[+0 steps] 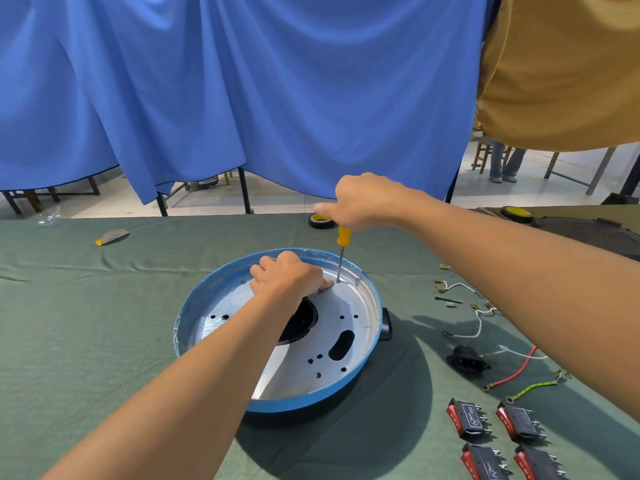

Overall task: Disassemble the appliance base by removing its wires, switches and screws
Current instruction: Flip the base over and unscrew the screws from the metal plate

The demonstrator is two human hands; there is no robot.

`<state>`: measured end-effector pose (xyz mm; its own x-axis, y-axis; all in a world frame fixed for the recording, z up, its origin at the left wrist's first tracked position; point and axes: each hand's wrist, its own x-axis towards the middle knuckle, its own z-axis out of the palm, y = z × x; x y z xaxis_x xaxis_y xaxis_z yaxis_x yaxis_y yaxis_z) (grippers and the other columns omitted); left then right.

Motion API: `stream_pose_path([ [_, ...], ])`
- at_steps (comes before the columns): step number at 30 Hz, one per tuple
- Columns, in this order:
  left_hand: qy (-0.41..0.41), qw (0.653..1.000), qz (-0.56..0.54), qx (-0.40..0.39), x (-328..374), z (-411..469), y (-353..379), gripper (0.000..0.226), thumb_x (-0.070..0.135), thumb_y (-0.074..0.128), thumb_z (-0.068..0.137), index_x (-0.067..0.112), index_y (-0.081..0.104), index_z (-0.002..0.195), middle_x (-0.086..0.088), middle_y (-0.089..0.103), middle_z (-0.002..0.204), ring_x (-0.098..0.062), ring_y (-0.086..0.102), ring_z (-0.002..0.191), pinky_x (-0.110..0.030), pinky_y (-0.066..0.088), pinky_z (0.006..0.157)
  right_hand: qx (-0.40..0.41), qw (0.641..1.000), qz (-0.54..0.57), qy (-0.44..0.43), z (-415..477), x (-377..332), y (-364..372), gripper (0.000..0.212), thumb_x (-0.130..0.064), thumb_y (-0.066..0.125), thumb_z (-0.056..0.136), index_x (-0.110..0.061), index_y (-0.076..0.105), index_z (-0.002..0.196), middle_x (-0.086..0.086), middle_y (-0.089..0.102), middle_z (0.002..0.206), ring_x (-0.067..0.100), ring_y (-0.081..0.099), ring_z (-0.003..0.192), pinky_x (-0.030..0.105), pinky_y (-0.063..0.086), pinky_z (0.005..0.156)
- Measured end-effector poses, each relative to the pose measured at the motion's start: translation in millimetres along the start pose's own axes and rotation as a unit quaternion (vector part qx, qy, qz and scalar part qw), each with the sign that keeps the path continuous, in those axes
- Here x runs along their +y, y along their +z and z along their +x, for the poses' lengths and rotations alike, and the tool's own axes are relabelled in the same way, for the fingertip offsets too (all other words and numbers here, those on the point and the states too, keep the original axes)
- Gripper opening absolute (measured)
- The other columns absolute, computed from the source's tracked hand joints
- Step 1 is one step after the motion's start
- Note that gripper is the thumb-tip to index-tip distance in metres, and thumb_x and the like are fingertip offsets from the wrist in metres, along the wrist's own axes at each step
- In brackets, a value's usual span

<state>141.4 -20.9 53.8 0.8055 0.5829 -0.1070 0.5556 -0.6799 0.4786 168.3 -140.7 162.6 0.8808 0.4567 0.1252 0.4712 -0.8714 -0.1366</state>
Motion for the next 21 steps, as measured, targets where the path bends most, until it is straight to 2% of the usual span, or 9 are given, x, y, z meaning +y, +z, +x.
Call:
stream_pose_path([
  [3, 0.002, 1.0, -0.001, -0.002, -0.5, -0.9, -0.5, 0.057, 0.053, 0.076, 0.072, 0.016, 0.038, 0.094, -0.01, 0.043, 0.124, -0.03, 0.034, 0.121, -0.04, 0.031, 0.099, 0.004, 1.0, 0.007, -0.019, -0.6, -1.6, 1.2, 0.019, -0.025, 0.056, 0.087, -0.008, 0.058, 0.077, 0.012, 0.056, 0.075, 0.026, 0.045, 0.069, 0.034, 0.039, 0.057],
  [5, 0.002, 1.0, 0.0, -0.002, 0.0, -1.2, -0.7, 0.057, 0.052, 0.076, 0.073, 0.016, 0.038, 0.094, -0.009, 0.043, 0.121, -0.03, 0.034, 0.121, -0.04, 0.031, 0.099, -0.021, 0.999, 0.014, -0.025, -0.9, -3.1, -1.5, 0.023, -0.019, 0.056, 0.083, -0.005, 0.068, 0.098, 0.017, 0.066, 0.093, 0.027, 0.052, 0.077, 0.038, 0.05, 0.063],
  [7, 0.0, 1.0, 0.0, -0.002, 0.5, -1.4, -1.4, 0.057, 0.052, 0.076, 0.073, 0.015, 0.038, 0.094, -0.008, 0.041, 0.117, -0.029, 0.034, 0.121, -0.04, 0.031, 0.098, -0.026, 0.999, 0.008, -0.024, 0.5, -2.4, -2.9, 0.021, -0.029, 0.057, 0.086, -0.009, 0.064, 0.085, 0.011, 0.063, 0.084, 0.031, 0.058, 0.077, 0.034, 0.045, 0.06],
  [9, -0.001, 1.0, -0.003, -0.005, 0.3, -1.7, -2.0, 0.055, 0.051, 0.076, 0.074, 0.016, 0.037, 0.089, -0.007, 0.037, 0.109, -0.029, 0.034, 0.12, -0.04, 0.031, 0.097, -0.001, 1.0, -0.011, -0.008, -0.9, -1.7, -1.6, 0.04, -0.046, 0.055, 0.091, -0.014, 0.047, 0.069, 0.003, 0.051, 0.072, 0.025, 0.049, 0.065, 0.029, 0.033, 0.055],
  [12, -0.002, 1.0, -0.009, -0.008, 0.0, -2.3, -2.8, 0.053, 0.05, 0.076, 0.074, 0.016, 0.036, 0.081, -0.007, 0.034, 0.105, -0.029, 0.034, 0.119, -0.039, 0.031, 0.096, 0.007, 1.0, -0.014, -0.021, -1.2, -1.8, 0.7, 0.036, -0.032, 0.057, 0.09, -0.013, 0.041, 0.064, 0.003, 0.042, 0.065, 0.026, 0.04, 0.062, 0.028, 0.028, 0.052],
  [15, 0.003, 1.0, -0.006, -0.006, 0.2, -2.9, -2.5, 0.055, 0.051, 0.075, 0.074, 0.016, 0.037, 0.092, -0.007, 0.035, 0.106, -0.029, 0.034, 0.119, -0.04, 0.031, 0.097, -0.024, 0.998, -0.018, -0.046, -2.6, -6.9, -2.7, 0.014, -0.023, 0.058, 0.083, -0.01, 0.059, 0.077, 0.004, 0.047, 0.067, 0.024, 0.042, 0.067, 0.027, 0.032, 0.052],
  [17, 0.004, 1.0, -0.005, -0.005, 0.2, -3.1, -2.3, 0.056, 0.052, 0.075, 0.074, 0.016, 0.037, 0.094, -0.007, 0.037, 0.11, -0.029, 0.034, 0.12, -0.04, 0.031, 0.098, -0.034, 0.998, -0.026, -0.046, -2.7, -9.4, -3.2, 0.023, -0.033, 0.056, 0.086, -0.012, 0.059, 0.077, 0.002, 0.049, 0.069, 0.022, 0.045, 0.066, 0.026, 0.032, 0.053],
  [19, 0.002, 1.0, -0.008, -0.006, 0.2, -3.5, -2.3, 0.056, 0.052, 0.076, 0.073, 0.016, 0.038, 0.094, -0.007, 0.036, 0.109, -0.029, 0.034, 0.12, -0.04, 0.031, 0.098, -0.007, 0.999, -0.044, -0.03, -2.6, -9.3, -1.5, 0.04, -0.045, 0.049, 0.094, -0.016, 0.046, 0.067, 0.0, 0.047, 0.07, 0.021, 0.045, 0.063, 0.028, 0.029, 0.053],
  [21, 0.003, 1.0, -0.011, -0.006, 0.1, -3.8, -2.7, 0.055, 0.051, 0.076, 0.073, 0.016, 0.038, 0.092, -0.007, 0.035, 0.106, -0.029, 0.034, 0.12, -0.04, 0.031, 0.098, 0.014, 0.998, -0.048, -0.028, -1.6, -8.9, 0.6, 0.039, -0.04, 0.048, 0.096, -0.016, 0.042, 0.066, 0.002, 0.047, 0.071, 0.022, 0.045, 0.063, 0.028, 0.029, 0.053],
])
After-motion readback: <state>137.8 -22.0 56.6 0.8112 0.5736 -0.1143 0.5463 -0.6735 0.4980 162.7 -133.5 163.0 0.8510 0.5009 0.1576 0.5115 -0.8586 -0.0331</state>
